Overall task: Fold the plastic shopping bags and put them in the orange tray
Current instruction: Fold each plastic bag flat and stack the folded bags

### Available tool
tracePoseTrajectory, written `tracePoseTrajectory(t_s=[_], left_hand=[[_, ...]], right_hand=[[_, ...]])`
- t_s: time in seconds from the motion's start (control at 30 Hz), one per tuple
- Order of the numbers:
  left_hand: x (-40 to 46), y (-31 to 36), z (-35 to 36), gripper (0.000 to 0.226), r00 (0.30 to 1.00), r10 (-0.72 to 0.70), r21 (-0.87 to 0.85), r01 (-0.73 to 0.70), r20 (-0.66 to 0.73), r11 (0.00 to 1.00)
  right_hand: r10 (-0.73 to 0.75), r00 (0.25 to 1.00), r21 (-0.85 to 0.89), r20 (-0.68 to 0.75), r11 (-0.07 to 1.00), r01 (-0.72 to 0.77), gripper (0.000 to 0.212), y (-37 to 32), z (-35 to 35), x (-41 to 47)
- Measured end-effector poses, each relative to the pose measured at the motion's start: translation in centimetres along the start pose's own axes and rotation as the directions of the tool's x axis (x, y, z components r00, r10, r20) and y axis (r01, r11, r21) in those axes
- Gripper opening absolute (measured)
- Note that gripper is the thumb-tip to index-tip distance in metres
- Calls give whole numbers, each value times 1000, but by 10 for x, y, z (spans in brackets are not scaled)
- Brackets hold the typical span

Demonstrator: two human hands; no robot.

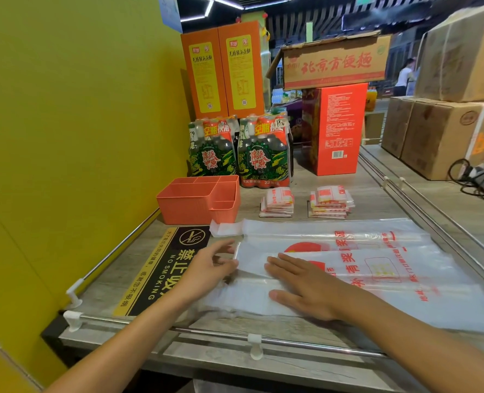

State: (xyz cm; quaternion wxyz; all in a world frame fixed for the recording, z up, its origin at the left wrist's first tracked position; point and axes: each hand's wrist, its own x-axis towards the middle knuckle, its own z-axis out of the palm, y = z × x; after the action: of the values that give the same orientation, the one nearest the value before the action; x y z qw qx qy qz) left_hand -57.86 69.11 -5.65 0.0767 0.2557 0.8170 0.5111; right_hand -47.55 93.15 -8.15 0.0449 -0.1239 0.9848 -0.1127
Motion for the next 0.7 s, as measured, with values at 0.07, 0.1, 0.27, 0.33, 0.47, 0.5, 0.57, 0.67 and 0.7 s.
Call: tracePoseTrajectory(t_s=[0.07, 0.1, 0.27, 0.33, 0.47, 0.5, 0.57, 0.67, 0.7], left_hand=[[4, 5, 0, 48, 996, -92, -132, 88, -22, 987], [6, 7, 1, 46, 988, -154, -239, 145, -20, 960], [13, 15, 14, 32, 926, -351, -691, 342, 135, 636], [13, 17, 24, 28, 918, -345, -721, 371, 193, 585], [12, 20, 47, 23, 931, -295, -679, 359, 214, 641], [14, 20, 53, 23, 940, -270, -661, 340, 210, 669], [18, 22, 60, 24, 955, -210, -583, 293, 208, 758], [22, 26, 66, 21, 972, -124, -370, 192, 200, 909], [24, 27, 67, 26, 972, -93, -303, 157, 216, 940]], right_hand=[[1, 1000, 6, -2, 1000, -1, 70, 0, -1, 0], [3, 1000, 9, -3, 1000, -3, 70, -1, -1, 0], [12, 1000, 27, -14, 1000, -11, 72, -1, -2, 0], [9, 1000, 21, -14, 1000, -9, 72, 0, -2, 0], [15, 1000, 27, -14, 1000, -14, 71, 0, -2, 1], [13, 1000, 31, -17, 999, -13, 72, 0, -2, 1], [17, 999, 40, -35, 999, -15, 74, 1, -1, 2], [32, 998, 88, -61, 996, -27, 77, 6, -1, 3], [33, 997, 105, -68, 994, -26, 76, 7, -2, 3]])
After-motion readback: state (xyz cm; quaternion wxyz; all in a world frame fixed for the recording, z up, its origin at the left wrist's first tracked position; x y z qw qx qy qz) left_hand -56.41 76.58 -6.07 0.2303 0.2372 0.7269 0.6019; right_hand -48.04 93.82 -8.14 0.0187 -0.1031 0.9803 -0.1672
